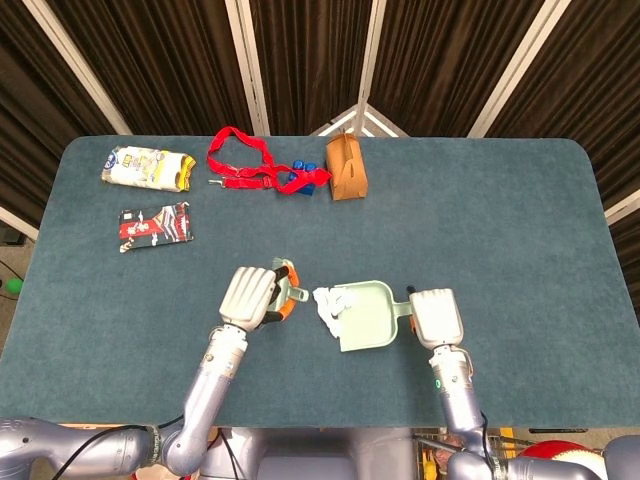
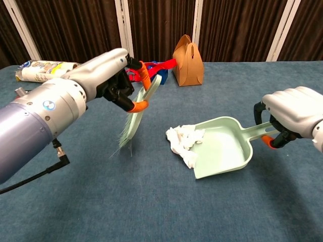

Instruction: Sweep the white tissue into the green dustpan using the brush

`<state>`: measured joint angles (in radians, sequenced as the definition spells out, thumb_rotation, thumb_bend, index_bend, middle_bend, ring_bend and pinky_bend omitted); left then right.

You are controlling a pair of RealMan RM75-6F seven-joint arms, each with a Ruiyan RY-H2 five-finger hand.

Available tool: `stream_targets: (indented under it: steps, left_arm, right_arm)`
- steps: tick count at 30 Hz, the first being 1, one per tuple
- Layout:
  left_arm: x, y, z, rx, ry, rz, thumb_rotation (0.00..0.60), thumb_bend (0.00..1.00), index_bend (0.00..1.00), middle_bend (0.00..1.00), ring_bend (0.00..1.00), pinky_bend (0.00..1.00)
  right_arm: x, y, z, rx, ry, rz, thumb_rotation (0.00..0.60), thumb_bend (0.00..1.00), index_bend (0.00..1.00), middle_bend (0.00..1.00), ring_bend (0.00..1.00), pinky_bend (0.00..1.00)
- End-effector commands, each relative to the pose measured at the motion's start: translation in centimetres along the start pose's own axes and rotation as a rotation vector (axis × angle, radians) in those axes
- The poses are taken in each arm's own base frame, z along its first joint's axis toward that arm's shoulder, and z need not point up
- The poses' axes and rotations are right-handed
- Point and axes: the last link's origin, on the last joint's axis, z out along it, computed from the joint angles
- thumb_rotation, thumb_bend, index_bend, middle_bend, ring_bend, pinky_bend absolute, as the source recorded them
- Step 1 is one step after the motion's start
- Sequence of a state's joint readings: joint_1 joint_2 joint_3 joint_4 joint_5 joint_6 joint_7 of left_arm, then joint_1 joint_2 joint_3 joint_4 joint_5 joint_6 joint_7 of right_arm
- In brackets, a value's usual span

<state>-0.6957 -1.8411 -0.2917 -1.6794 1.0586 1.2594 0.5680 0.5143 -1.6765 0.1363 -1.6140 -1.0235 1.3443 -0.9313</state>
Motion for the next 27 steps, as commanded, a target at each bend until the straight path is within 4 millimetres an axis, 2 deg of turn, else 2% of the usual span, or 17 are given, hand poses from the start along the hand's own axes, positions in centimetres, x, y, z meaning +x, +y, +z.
stream_targets:
  steps: [1, 7, 16, 27]
  left_arm:
    - [-0.4, -0.4, -0.1, 0.008, -0.014, 0.002, 0.6, 0.64, 0.79, 1.0, 1.0, 1.0]
    - [-1.9, 0.3, 0.0, -0.008, -0.032, -0.027, 0.6, 0.64, 0.79, 1.0, 1.0, 1.0]
    - [-5.0, 3.3, 0.9, -0.046, -0.04, -0.102, 0.6, 0.64, 0.79, 1.0, 1.0, 1.0]
    - [-6.7, 7.5, 2.0, -0.143, 0.012, -0.181, 0.6, 0.62, 0.77, 1.0, 1.0, 1.0]
  right_arm:
    - [-0.1, -0.3, 0.0, 0.004, -0.002, 0.001, 0.6, 0.52, 0.64, 0.88, 0.88, 0.88]
    - [-0.1, -1.0, 0.0, 0.01, -0.001, 0.002, 0.6, 0.52, 0.64, 0.88, 0.88, 0.88]
    - [0.1, -0.7, 0.5, -0.001, 0.0, 0.003, 0.6, 0.52, 0.64, 0.88, 0.88, 0.88]
    - [0.4, -0.1, 0.6, -0.008, 0.005, 0.009, 0.6, 0.52, 0.64, 0.88, 0.88, 0.88]
